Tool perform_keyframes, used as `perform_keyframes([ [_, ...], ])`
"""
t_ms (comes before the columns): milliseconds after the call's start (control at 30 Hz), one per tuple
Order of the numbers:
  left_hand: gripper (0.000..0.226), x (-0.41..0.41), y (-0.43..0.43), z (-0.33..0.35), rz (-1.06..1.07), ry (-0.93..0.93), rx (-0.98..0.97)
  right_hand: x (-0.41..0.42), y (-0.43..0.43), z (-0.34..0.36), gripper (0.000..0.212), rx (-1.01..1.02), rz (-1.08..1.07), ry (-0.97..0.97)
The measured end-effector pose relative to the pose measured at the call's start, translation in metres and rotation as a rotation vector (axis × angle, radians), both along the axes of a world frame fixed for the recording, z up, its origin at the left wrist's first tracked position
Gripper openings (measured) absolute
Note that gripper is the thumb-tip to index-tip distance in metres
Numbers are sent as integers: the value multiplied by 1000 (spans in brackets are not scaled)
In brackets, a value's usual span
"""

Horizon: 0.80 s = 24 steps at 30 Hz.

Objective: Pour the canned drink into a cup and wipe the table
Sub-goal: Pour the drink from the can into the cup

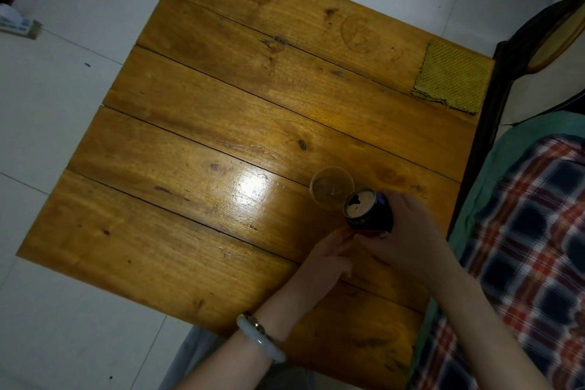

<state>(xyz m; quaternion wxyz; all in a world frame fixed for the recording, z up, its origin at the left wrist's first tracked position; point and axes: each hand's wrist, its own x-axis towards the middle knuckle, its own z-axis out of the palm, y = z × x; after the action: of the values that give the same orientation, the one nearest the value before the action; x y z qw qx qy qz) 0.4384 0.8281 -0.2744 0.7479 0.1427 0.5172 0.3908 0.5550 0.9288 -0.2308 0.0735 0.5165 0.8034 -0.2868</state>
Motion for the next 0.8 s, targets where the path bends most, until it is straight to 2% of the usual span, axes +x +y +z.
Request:
perform_keyframes([
  [133,67,1,0,-2,41,-15,-7,-3,1,3,76,48,38,-14],
  [367,59,3,0,-3,139,-45,-74,-7,2,5,76,14,23,-18],
  [800,58,4,1,-4,92,-60,-52,-8,5,9,75,-13,34,-41],
])
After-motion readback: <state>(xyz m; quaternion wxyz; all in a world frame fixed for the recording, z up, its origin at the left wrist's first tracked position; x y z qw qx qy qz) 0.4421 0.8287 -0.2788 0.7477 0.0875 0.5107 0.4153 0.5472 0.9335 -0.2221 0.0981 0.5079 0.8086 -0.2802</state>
